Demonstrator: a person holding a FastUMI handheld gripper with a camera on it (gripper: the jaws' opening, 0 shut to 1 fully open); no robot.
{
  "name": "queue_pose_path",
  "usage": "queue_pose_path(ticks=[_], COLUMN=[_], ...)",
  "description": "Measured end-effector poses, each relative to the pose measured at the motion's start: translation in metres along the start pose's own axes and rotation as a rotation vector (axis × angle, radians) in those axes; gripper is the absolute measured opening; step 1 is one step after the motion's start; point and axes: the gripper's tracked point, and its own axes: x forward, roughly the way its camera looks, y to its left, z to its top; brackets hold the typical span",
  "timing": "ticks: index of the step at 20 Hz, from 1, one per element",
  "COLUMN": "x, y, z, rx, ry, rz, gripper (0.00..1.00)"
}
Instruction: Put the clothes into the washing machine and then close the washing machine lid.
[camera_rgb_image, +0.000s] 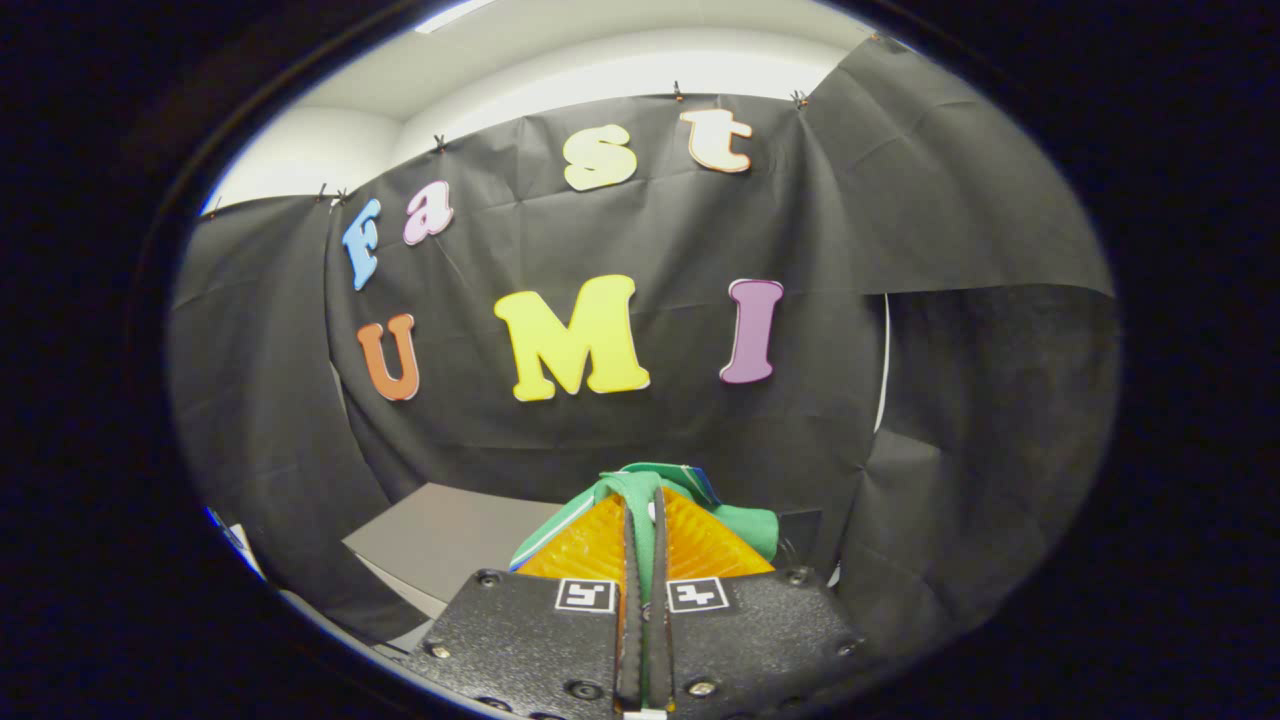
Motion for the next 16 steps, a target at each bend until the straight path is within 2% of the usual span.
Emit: queue_pose_path(ticks=[6,10,16], x=[0.067,0.106,0.153], y=[-0.060,-0.074,-0.081], z=[-0.084,-0.141,-0.225], rx=[0.019,-0.006,0.034], ry=[0.149,0.238,0.366], rz=[0.027,0.049,0.053], gripper=[0.06,0.06,0.06])
